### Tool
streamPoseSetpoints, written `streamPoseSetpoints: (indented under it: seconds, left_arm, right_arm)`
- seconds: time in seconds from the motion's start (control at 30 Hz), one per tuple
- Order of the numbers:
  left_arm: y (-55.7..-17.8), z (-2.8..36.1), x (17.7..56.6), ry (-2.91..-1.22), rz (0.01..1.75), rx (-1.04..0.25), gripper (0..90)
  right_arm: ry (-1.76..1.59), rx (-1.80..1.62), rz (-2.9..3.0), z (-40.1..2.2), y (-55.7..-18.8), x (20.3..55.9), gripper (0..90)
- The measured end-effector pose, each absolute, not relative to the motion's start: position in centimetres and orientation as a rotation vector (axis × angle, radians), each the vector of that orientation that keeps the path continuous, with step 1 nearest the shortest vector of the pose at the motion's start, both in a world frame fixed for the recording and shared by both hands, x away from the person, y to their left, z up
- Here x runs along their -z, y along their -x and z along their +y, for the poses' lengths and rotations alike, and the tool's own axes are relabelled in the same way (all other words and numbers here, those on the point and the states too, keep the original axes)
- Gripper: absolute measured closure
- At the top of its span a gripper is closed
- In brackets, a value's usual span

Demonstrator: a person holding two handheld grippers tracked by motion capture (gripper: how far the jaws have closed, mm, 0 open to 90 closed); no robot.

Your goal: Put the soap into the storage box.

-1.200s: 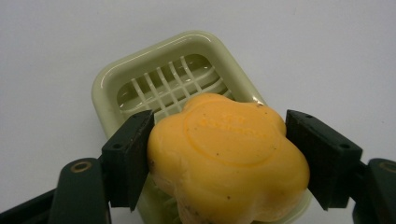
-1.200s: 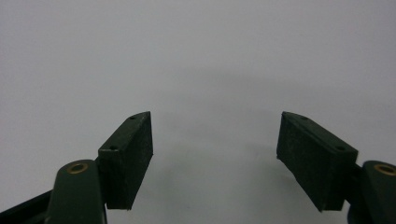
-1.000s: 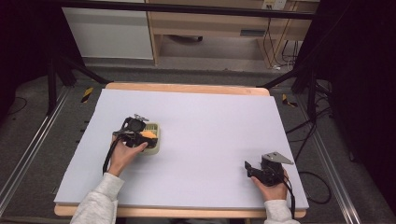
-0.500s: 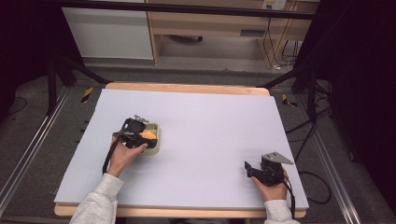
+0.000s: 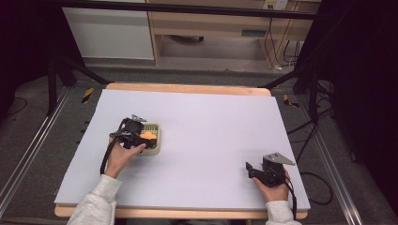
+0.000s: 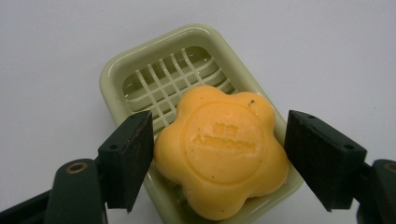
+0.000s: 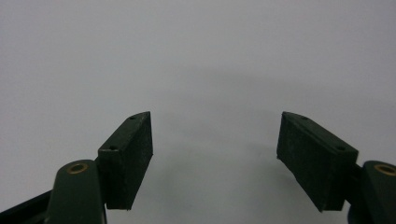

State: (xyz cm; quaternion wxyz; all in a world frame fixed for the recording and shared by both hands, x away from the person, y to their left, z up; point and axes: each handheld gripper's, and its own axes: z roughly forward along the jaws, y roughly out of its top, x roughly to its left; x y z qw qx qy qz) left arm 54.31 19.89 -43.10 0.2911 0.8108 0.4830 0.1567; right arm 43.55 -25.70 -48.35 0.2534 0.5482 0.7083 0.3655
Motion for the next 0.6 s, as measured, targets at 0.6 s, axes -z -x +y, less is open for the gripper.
streamPoseSetpoints:
  seconds: [0.6]
  left_arm:
    - [-51.3,21.1,41.5,-2.096,1.229,-0.463,19.9]
  right_arm:
    - [-1.495,-1.002,1.916,-25.9,-43.4,48.2,26.8]
